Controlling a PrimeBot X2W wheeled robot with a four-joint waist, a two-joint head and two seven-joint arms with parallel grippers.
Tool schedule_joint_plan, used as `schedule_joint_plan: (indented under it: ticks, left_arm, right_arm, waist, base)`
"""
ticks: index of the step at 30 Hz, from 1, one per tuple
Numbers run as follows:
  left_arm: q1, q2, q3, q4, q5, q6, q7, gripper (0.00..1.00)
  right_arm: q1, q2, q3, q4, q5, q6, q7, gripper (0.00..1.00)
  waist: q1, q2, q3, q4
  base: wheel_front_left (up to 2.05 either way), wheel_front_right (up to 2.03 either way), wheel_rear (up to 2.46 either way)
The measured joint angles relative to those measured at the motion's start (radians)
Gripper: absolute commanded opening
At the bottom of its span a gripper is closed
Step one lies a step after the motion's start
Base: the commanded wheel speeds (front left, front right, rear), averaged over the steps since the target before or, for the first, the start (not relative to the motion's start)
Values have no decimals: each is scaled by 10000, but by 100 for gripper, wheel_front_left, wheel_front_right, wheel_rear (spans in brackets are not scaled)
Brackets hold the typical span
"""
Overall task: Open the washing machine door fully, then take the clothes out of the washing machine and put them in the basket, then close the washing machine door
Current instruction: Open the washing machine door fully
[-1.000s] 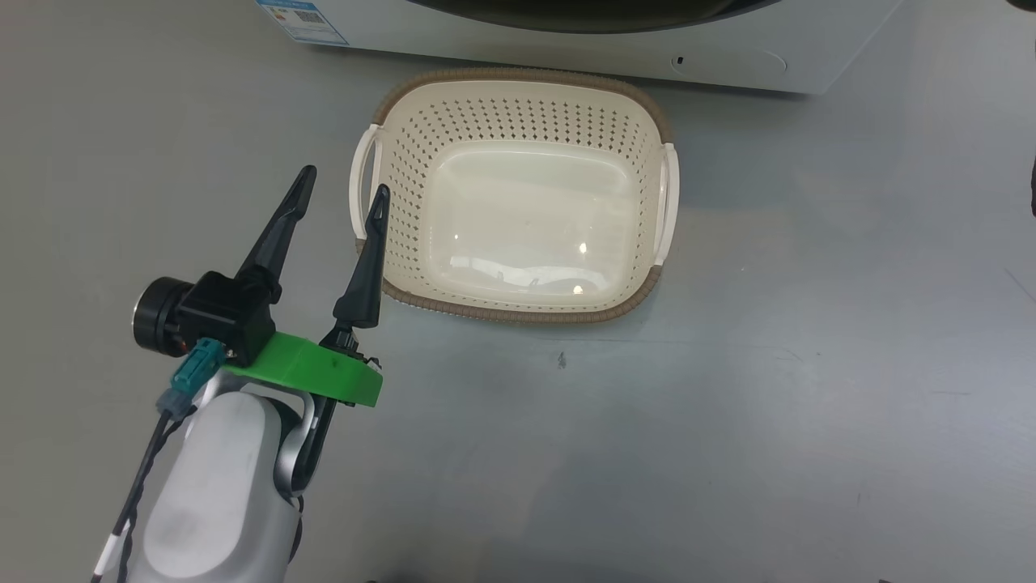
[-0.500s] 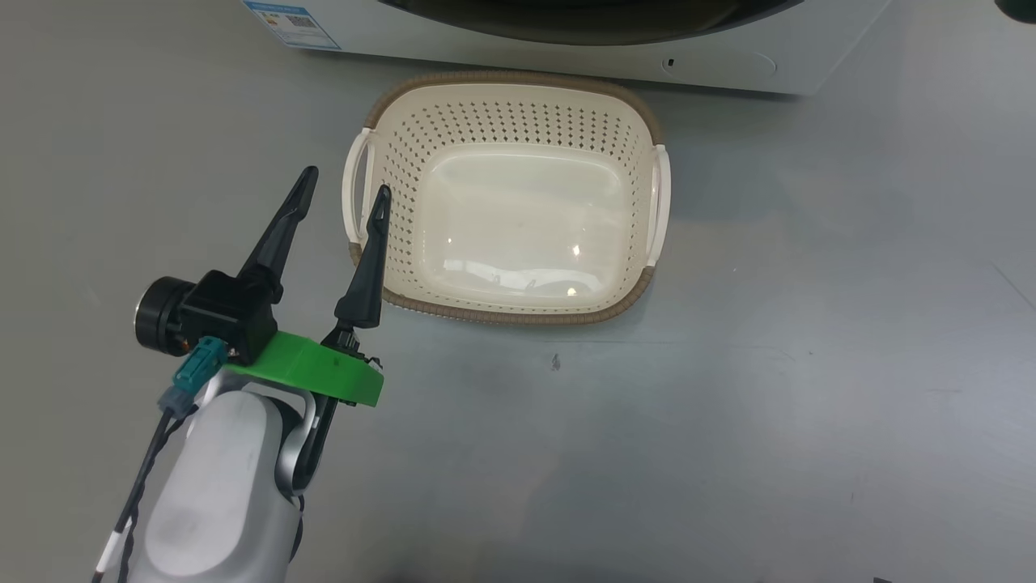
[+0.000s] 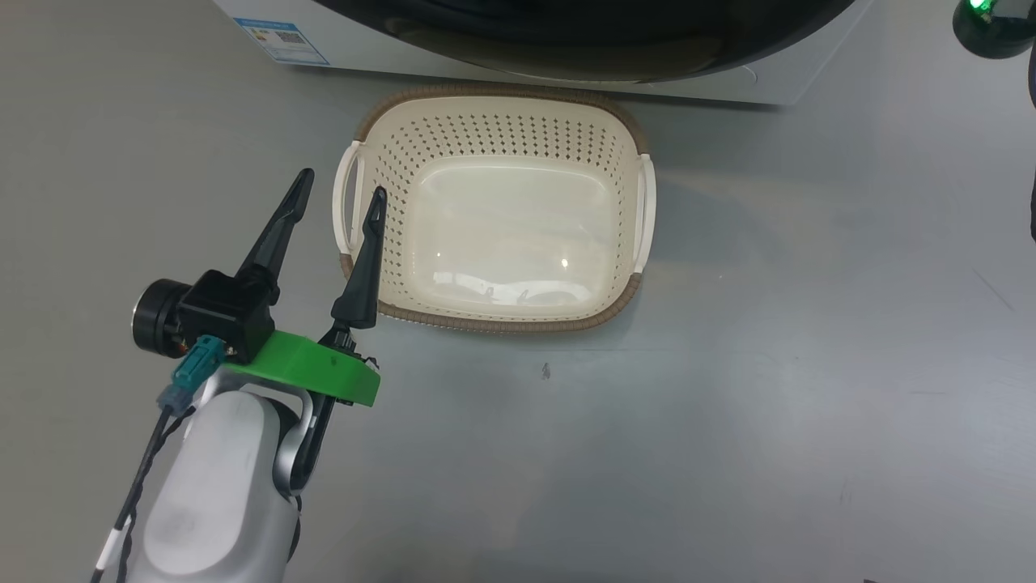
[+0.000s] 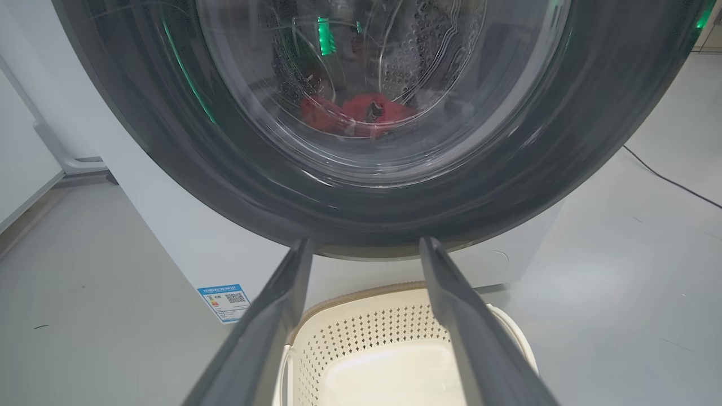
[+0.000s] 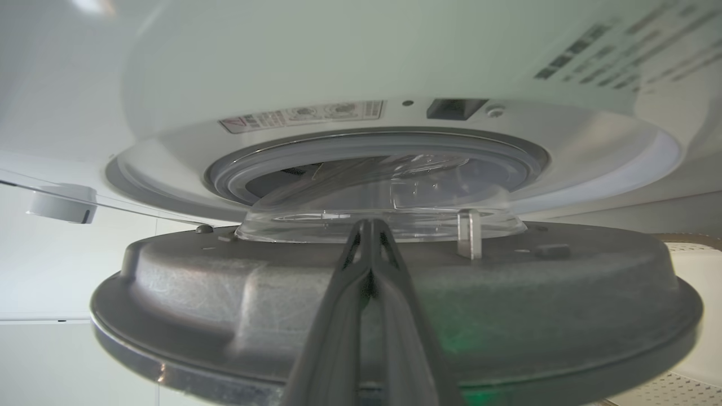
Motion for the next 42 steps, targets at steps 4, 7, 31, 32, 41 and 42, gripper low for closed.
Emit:
schedule_joint_plan:
  ticks: [4, 7, 31, 32, 41, 42]
  left_arm:
    - [6, -2, 52, 46, 44, 0, 0, 100]
    - [12, -4, 67, 92, 46, 0, 0, 100]
    - [549, -2, 194, 424, 46, 12, 0, 100]
    - [593, 0, 194, 447, 46, 12, 0, 100]
    - [1013, 2, 213, 646, 48, 96, 0, 100]
    - [1058, 4, 213, 658, 48, 96, 0, 100]
  right_arm:
    - [256, -2, 111, 2, 0, 77, 245, 0]
    - [493, 4, 148, 0, 46, 161, 410, 0]
    - [2540, 955, 602, -100, 523, 606, 1227, 0]
    - [2635, 984, 612, -105, 525, 619, 1244, 0]
    - [3490, 1289, 819, -121, 644, 679, 1475, 0]
    - [3581, 1312, 867, -125, 662, 679, 1526, 0]
  waist:
    - [0, 0, -119, -63]
    - [0, 0, -221, -102]
    - [0, 0, -1514, -332]
    - [0, 0, -1582, -333]
    - [0, 0, -2236, -325]
    - [0, 0, -2311, -323]
  base:
    - [0, 0, 0]
    - [0, 0, 0]
    - [0, 0, 0]
    - [0, 0, 0]
    - [0, 0, 0]
    - [0, 0, 0]
